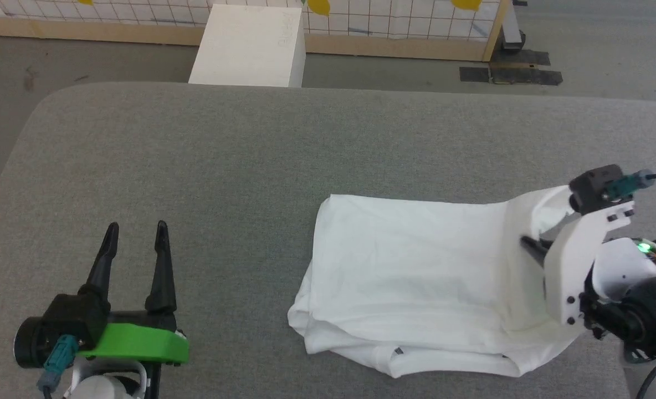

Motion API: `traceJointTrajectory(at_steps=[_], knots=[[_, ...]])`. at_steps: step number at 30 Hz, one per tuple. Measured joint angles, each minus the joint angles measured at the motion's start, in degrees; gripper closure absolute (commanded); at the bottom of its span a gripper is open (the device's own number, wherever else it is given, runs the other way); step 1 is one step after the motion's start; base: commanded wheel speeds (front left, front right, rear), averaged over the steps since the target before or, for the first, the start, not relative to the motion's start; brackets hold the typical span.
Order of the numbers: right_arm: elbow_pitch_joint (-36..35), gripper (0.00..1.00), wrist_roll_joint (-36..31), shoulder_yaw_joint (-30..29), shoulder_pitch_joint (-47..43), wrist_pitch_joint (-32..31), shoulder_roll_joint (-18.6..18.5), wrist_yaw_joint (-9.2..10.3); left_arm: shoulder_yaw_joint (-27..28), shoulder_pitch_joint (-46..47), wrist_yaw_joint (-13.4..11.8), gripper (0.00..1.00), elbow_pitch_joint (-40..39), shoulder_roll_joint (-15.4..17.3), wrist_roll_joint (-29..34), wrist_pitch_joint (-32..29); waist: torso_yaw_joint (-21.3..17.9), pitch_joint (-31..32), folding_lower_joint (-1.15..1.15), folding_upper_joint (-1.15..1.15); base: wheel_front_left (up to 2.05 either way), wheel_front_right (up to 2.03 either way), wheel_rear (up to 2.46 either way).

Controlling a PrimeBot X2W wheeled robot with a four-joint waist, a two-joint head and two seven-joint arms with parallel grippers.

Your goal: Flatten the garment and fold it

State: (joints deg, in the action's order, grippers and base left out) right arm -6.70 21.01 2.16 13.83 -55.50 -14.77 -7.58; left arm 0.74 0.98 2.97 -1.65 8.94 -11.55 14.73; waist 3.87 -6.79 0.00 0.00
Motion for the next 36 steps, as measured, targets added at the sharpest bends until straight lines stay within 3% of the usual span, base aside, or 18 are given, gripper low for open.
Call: traceJointTrajectory(at_steps=[2,6,12,27,28,29,36], knots=[[-1.48,1.00,0.86,2.55,-0.04,-0.56,0.57,0.00,-0.07,-0.01,0.31,0.00,0.03,-0.14,0.02,0.01,0.39,0.09,0.00,0.00,0.00,0.00,0.00],[-0.73,1.00,3.39,6.28,0.05,0.16,5.14,0.00,-0.04,0.01,0.60,0.00,0.35,-0.63,0.11,0.01,1.59,0.33,0.00,0.00,0.00,0.00,0.00],[7.92,1.00,3.71,9.76,3.00,5.15,10.67,0.00,0.22,0.00,1.40,0.00,0.38,-2.09,0.00,0.01,4.25,0.45,0.00,0.00,0.00,0.00,0.00],[35.56,1.00,0.01,19.71,15.27,17.96,11.82,0.00,0.99,0.03,2.64,0.00,1.10,-3.80,-0.03,0.01,10.43,-1.74,0.00,0.00,0.00,0.00,0.00],[36.15,0.82,-0.05,20.52,15.72,19.13,11.82,0.00,1.07,0.03,2.77,0.00,1.12,-3.83,-0.03,0.01,10.51,-1.86,0.00,0.00,0.00,0.00,0.00],[36.62,0.00,0.36,21.71,16.29,20.56,11.81,0.00,1.13,0.03,2.78,0.00,1.15,-3.89,-0.03,0.01,10.54,-1.98,0.00,0.00,0.00,0.00,0.00],[37.08,0.00,2.98,30.69,20.77,27.70,11.92,0.00,1.57,0.35,3.16,0.00,1.40,-4.08,0.00,0.01,9.17,-1.84,0.00,0.00,0.00,0.00,0.00]])
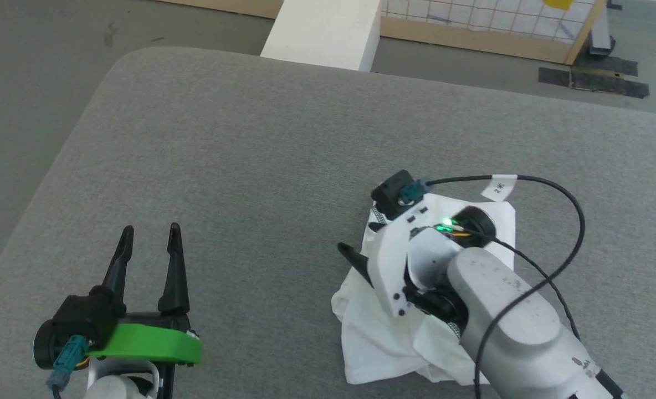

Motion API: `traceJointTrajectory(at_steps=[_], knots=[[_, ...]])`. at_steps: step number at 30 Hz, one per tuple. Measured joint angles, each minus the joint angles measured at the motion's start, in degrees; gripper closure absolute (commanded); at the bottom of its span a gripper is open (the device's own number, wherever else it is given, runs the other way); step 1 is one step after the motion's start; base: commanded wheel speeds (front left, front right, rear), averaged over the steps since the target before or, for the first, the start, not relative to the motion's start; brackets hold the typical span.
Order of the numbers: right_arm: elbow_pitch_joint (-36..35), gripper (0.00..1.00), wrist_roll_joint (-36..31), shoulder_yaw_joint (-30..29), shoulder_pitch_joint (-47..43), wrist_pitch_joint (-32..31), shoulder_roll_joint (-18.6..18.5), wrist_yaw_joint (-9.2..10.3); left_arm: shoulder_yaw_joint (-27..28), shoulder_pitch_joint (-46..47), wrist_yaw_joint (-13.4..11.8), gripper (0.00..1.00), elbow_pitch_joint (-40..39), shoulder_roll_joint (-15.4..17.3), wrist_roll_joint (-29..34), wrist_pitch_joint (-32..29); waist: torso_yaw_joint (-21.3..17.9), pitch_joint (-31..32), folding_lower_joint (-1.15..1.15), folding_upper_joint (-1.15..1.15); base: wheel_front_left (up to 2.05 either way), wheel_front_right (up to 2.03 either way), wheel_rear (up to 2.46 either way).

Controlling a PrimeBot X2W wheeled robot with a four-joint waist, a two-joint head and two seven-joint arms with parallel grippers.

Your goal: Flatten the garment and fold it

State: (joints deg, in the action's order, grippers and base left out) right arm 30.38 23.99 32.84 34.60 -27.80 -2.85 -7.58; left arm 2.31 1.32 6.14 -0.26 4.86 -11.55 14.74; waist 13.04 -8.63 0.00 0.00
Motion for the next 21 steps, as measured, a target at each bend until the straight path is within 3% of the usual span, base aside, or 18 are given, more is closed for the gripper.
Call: traceJointTrajectory(at_steps=[6,8,11,16,21], knots=[[-3.22,0.00,3.44,2.13,1.77,5.31,0.11,0.00,0.47,0.04,0.36,0.00,-0.05,-0.13,0.29,0.00,-2.27,0.52,0.00,0.00,0.00,0.00,0.00],[-3.83,0.00,2.56,-0.32,1.83,6.43,0.18,0.00,0.52,-0.04,0.37,0.00,-0.24,-0.11,0.82,0.00,-3.30,0.82,0.00,0.00,0.00,0.00,0.00],[-3.79,0.00,-3.75,-6.58,1.40,6.47,0.07,0.00,0.57,-0.15,0.40,0.00,-0.51,-0.11,2.10,0.00,-4.77,1.40,0.00,0.00,0.00,0.00,0.00],[-7.11,0.00,-14.26,-16.34,-5.70,1.76,-0.51,0.00,1.48,-0.85,0.35,0.00,-0.62,-0.19,2.16,0.00,-7.22,2.54,0.00,0.00,0.00,0.00,0.00],[-10.76,0.00,-18.07,-19.37,-13.24,-5.30,-0.33,0.00,1.43,-1.20,0.35,0.00,-0.86,-0.38,2.19,0.00,-8.99,3.13,0.00,0.00,0.00,0.00,0.00]])
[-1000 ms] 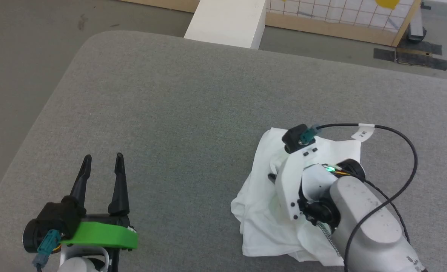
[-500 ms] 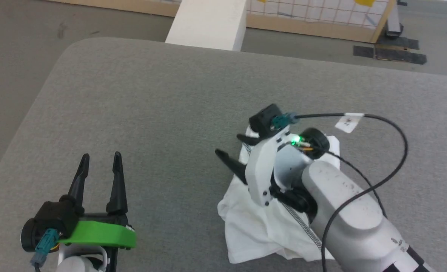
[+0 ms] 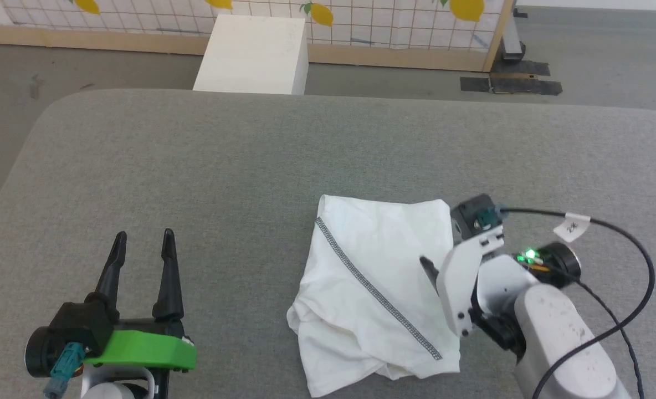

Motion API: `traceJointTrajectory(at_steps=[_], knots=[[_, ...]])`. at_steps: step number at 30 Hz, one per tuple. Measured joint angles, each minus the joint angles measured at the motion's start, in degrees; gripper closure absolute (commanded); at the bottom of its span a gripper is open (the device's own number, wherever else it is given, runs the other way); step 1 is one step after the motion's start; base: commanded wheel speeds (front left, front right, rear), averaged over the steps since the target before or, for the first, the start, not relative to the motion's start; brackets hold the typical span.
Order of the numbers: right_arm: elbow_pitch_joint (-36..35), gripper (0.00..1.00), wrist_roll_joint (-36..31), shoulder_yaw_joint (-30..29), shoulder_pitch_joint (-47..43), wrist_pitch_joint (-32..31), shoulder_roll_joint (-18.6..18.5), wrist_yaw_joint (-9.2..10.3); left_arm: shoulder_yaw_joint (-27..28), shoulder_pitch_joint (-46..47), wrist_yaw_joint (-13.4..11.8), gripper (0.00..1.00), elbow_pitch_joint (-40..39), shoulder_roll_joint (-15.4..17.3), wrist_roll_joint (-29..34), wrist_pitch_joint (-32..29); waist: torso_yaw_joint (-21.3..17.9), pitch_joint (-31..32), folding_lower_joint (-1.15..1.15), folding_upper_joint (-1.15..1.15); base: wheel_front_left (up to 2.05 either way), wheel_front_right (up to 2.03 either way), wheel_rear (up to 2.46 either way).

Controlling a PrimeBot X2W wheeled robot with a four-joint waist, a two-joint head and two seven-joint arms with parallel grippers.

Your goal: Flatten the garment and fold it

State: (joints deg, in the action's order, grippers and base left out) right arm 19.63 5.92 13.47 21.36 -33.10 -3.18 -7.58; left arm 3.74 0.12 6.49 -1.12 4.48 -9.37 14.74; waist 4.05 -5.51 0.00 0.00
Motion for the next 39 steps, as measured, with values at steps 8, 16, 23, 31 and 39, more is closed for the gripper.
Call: traceJointTrajectory(at_steps=[8,16,23,31,39], knots=[[0.36,0.00,-2.29,-2.90,-3.89,-5.27,0.20,0.00,-0.57,0.14,0.07,0.00,0.05,-0.44,-0.03,0.00,1.02,-0.69,0.00,0.00,0.00,0.00,0.00],[3.66,0.88,-0.73,-1.21,-3.34,-5.44,0.13,0.00,-0.09,0.16,0.10,0.00,0.11,-0.46,-0.02,0.00,2.67,-1.69,0.00,0.00,0.00,0.00,0.00],[3.45,1.00,1.44,2.81,-0.66,-5.02,-0.69,0.00,1.04,0.03,0.11,0.00,-0.66,-0.53,-0.03,0.00,1.05,-2.07,0.00,0.00,0.00,0.00,0.00],[-3.64,1.00,9.54,17.22,4.87,-9.22,-15.48,-0.02,1.29,0.10,0.11,0.00,-2.43,-0.77,-0.03,0.03,-6.19,-3.02,0.00,0.00,0.00,0.00,0.00],[-7.48,1.00,14.72,26.70,13.41,-10.55,-30.83,-0.03,1.10,2.90,0.53,0.00,-4.60,-0.67,0.40,0.04,-15.48,-5.98,0.00,0.00,0.00,0.00,0.00]])
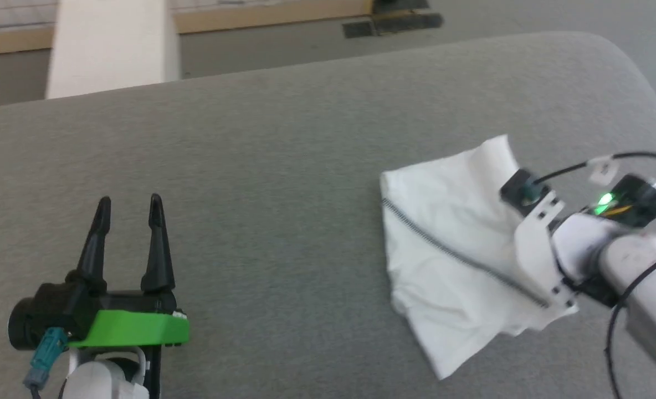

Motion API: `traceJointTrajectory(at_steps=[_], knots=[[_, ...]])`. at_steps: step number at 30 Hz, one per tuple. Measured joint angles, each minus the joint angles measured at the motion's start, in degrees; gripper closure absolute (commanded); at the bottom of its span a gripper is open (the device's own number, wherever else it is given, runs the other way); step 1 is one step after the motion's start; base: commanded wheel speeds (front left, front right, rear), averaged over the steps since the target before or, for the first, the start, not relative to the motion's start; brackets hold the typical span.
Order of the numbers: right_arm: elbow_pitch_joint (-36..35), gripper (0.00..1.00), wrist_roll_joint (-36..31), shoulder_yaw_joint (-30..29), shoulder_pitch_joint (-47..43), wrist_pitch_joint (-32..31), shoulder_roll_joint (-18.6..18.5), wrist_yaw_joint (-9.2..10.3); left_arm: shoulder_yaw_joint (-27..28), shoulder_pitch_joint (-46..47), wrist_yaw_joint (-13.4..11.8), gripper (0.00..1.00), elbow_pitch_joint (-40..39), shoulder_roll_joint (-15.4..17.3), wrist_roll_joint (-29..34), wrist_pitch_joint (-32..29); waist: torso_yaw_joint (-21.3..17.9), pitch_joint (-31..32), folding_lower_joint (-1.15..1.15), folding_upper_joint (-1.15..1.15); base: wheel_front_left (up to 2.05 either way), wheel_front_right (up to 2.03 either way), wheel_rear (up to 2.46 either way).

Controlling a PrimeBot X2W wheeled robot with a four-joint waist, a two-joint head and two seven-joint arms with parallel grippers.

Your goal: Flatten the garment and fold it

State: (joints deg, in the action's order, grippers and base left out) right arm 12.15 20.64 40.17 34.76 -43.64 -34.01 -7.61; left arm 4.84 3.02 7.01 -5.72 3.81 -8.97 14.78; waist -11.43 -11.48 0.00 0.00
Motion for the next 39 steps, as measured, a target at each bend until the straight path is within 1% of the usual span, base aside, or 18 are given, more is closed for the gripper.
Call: traceJointTrajectory(at_steps=[2,7,9,13,18,21,29,30,31,35,39], knots=[[0.77,1.00,0.30,0.09,1.98,0.64,-1.83,0.01,0.12,0.41,0.01,0.00,-0.47,0.31,0.03,0.00,-1.80,-1.13,0.00,0.00,0.00,0.00,0.00],[5.49,1.00,0.23,-2.97,5.50,3.41,-3.85,0.01,0.08,1.06,0.02,0.00,-1.19,2.61,0.62,0.00,-5.10,-5.36,-0.01,0.00,0.00,0.00,0.00],[7.33,1.00,-0.12,-4.34,6.25,4.24,-4.34,0.00,-0.08,1.55,0.02,0.00,-1.35,3.63,0.65,0.00,-5.85,-7.17,-0.01,0.00,0.00,0.00,0.00],[12.00,1.00,-1.63,-9.04,7.53,5.93,-5.27,0.00,-0.68,2.89,0.03,0.00,-2.21,5.24,0.83,-0.41,-6.59,-11.01,-0.01,0.00,0.00,0.00,0.00],[18.38,1.00,-4.48,-16.66,9.01,7.25,-5.39,0.00,-1.33,3.65,0.04,0.00,-3.20,6.73,0.83,-1.32,-6.39,-15.13,-0.01,0.00,0.00,0.00,0.00],[21.54,1.00,-7.50,-21.43,9.35,8.44,-5.20,0.00,-1.33,3.96,0.05,0.00,-3.88,7.32,0.82,-1.77,-5.63,-17.09,-0.01,0.00,0.00,0.00,0.00],[24.50,1.00,-14.81,-31.12,9.91,10.78,-3.99,0.00,-1.26,4.03,0.04,0.00,-5.01,8.35,0.42,-2.66,-3.19,-19.78,-0.01,0.00,0.00,0.00,0.00],[24.69,0.60,-15.82,-32.59,9.91,10.91,-3.55,0.00,-1.30,4.03,0.04,0.00,-5.09,8.43,0.42,-2.67,-2.97,-20.00,-0.01,0.00,0.00,0.00,0.00],[24.74,0.00,-17.06,-33.59,9.90,10.93,-3.15,0.00,-1.40,4.03,0.04,0.00,-5.09,8.44,0.42,-2.67,-2.80,-20.13,-0.01,0.00,0.00,0.00,0.00],[24.74,0.00,-20.53,-37.65,9.78,12.76,-1.02,0.00,-1.80,3.97,0.00,0.00,-4.35,8.36,0.40,-2.61,-2.61,-19.52,-0.01,0.00,0.00,0.00,0.00],[23.94,0.00,-21.90,-42.65,9.46,14.23,-0.03,0.00,-2.26,3.87,-0.03,0.00,-2.70,7.72,0.29,-2.00,-2.61,-17.40,-0.01,0.00,0.00,0.00,0.00]])
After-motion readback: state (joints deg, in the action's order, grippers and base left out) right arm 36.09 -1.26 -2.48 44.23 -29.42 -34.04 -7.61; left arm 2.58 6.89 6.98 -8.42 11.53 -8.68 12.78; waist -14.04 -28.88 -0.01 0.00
